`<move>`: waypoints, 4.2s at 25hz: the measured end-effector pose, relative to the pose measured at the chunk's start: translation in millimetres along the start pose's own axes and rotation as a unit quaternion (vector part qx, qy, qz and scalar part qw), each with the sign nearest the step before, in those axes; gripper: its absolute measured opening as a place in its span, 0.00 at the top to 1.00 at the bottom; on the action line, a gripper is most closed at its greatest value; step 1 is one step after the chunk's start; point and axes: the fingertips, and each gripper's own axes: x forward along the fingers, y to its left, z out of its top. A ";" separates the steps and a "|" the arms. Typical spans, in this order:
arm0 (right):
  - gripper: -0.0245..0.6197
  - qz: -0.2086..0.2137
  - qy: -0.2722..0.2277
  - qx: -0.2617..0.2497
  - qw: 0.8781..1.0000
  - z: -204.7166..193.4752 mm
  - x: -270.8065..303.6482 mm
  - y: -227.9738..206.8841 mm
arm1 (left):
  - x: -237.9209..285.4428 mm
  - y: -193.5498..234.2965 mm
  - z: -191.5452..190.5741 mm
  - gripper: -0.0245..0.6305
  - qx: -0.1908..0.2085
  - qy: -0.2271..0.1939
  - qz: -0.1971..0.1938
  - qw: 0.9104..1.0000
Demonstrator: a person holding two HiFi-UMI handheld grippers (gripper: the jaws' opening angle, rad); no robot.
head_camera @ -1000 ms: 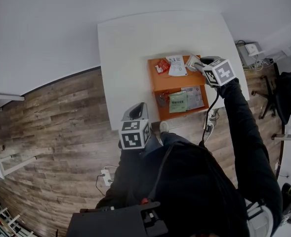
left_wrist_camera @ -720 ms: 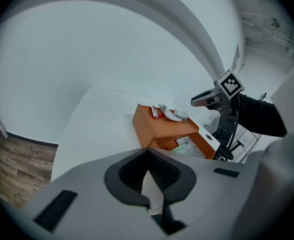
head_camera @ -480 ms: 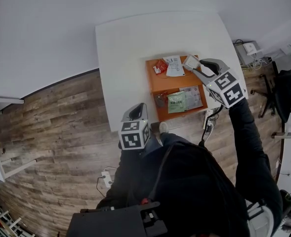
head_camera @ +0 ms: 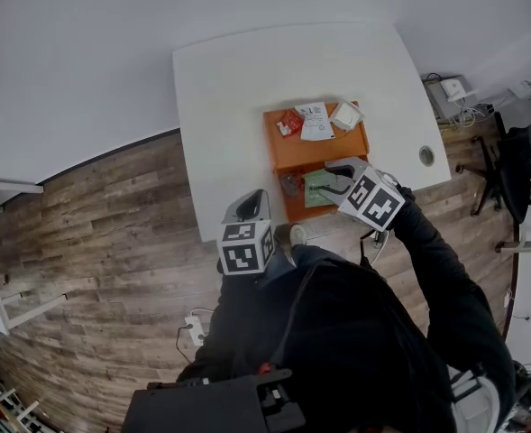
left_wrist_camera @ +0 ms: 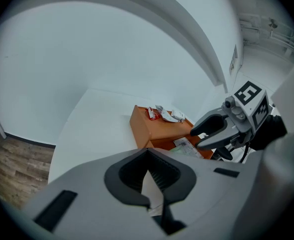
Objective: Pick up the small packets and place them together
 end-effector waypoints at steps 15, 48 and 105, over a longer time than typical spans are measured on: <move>0.68 0.009 0.104 -0.058 0.993 -36.1 77.6 0.8 | -13.1 17.9 -9.8 0.97 -0.024 -0.003 0.027 0.999; 0.80 -0.133 -0.040 -0.025 0.990 29.1 -29.6 -66.2 | -7.2 8.1 -4.8 0.97 -0.011 -0.001 0.015 1.000; 0.84 -0.270 -0.375 0.148 0.874 126.4 -184.4 -119.6 | -0.1 -53.1 129.7 0.97 0.067 -0.110 -0.051 0.990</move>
